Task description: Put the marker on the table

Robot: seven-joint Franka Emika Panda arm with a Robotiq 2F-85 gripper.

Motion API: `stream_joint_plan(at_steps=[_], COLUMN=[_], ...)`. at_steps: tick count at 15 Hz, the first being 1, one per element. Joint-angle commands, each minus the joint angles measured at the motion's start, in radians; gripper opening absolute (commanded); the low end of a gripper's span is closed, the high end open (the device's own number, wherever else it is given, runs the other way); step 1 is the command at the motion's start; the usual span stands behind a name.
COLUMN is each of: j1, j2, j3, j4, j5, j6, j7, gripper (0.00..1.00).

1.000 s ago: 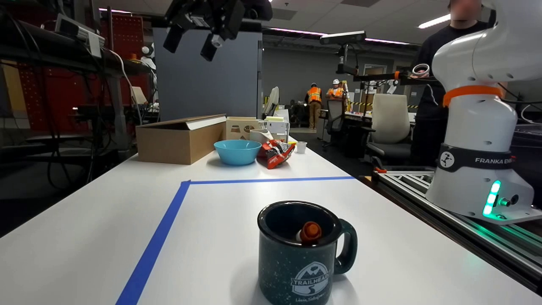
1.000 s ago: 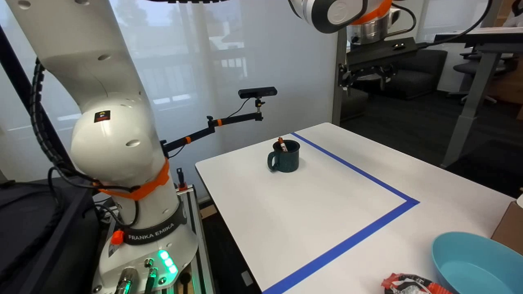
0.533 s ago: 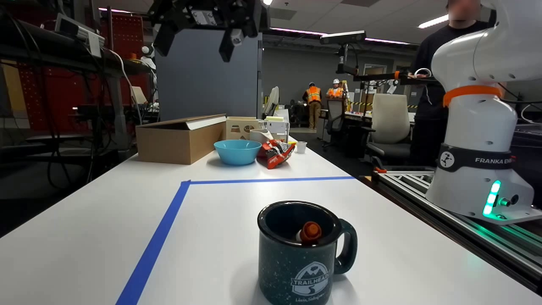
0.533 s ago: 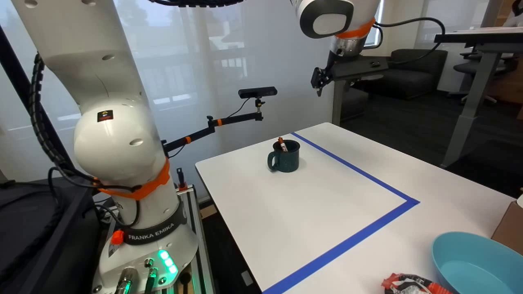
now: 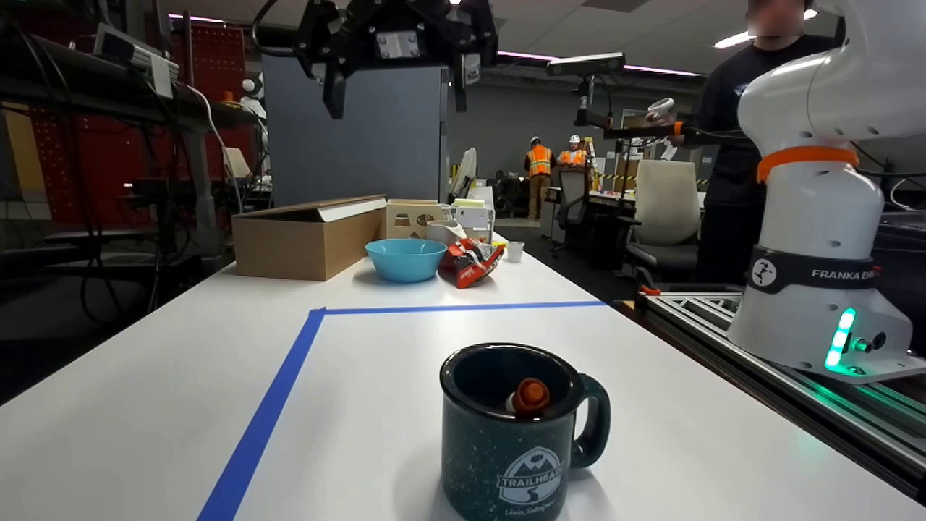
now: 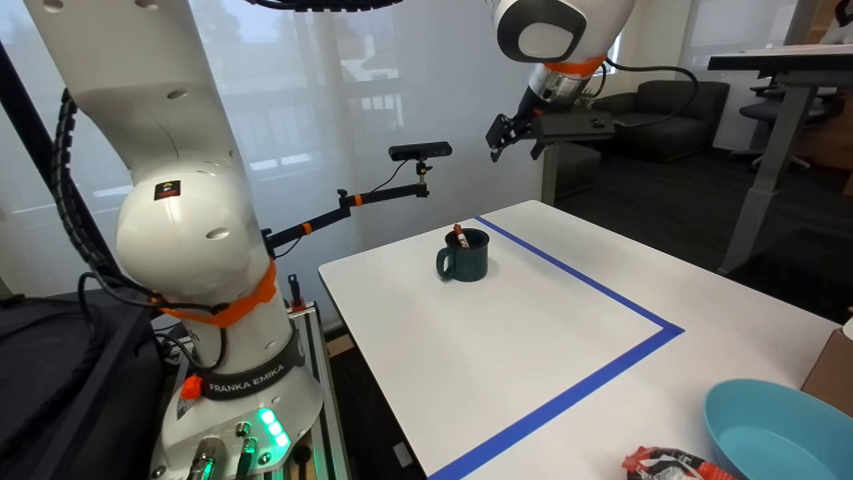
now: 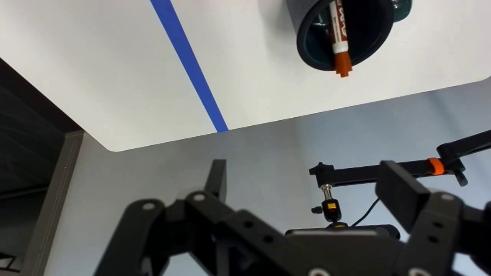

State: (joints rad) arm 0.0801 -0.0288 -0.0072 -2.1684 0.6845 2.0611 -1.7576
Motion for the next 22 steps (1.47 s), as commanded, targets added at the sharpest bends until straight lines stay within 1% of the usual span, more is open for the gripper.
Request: stream_joint_plan(at_steps=[1,2,7,16,22], j1=[-0.013,-0.010,-0.002,0.008,0.020], j2=[0.004,0.016,0.076,0.190,0.190], j3=[0.015,0.019,0.049,0.134,0.184], j4=[0.007,0.011,0.022,0.059,0.007], j5=[-0.003,-0.013,0.006,0.023,0.066], j6=[-0.005,-0.005,-0.006,-0.015,0.010], j7=[0.005,-0.002,-0.031,-0.069,-0.057], gripper=[1.00,1.00,1.00,1.00,1.00])
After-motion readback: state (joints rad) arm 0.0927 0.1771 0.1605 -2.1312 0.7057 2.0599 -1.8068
